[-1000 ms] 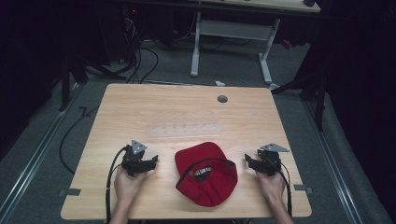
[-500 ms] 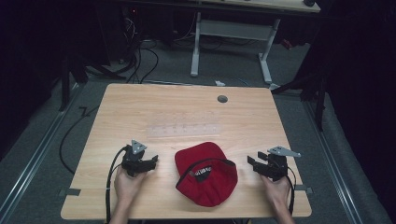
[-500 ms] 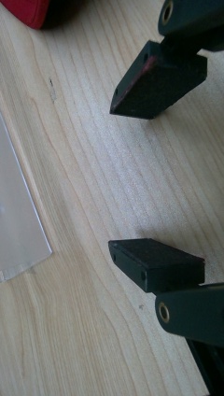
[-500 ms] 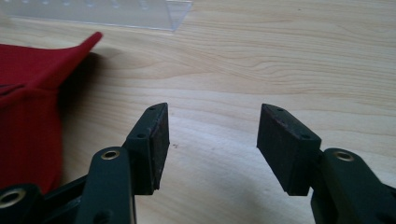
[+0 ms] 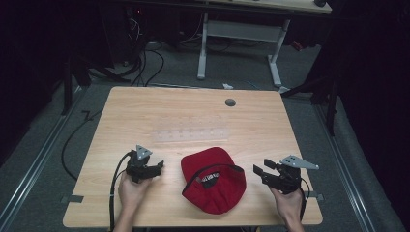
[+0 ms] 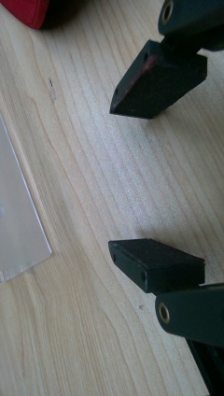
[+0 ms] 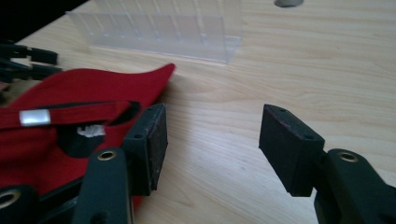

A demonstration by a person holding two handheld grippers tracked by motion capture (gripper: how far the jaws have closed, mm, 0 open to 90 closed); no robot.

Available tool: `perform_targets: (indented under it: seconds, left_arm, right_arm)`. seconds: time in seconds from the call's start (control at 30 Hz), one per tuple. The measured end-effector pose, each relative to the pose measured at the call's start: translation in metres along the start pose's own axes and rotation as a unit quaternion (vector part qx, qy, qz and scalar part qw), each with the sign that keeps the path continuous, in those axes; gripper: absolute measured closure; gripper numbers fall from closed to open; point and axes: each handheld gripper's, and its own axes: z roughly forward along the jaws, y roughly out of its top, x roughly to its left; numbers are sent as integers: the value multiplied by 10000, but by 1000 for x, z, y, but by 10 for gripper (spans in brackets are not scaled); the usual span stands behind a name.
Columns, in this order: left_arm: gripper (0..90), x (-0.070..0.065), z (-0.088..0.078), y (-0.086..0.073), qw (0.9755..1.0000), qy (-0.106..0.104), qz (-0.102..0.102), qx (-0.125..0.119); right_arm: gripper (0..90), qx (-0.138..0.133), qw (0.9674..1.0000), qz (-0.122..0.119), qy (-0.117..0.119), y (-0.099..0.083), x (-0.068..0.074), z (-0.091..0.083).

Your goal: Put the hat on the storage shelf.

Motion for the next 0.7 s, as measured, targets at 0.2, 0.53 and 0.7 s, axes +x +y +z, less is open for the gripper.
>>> perform_targets:
  seconds: [0.2, 0.53, 0.7]
  left_arm:
    - [291, 0, 0, 0, 10000, 3, -7, -9]
    - [291, 0, 0, 0, 10000, 2, -7, -9]
    - [290, 0, 0, 0, 10000, 0, 10, -5]
  right_arm:
    - [403, -68, 9993, -143, 333, 8, 16, -1]
    - [367, 235, 9977, -338, 535, 11, 34, 22]
    - [358, 475, 9965, -380, 571, 8, 38, 39]
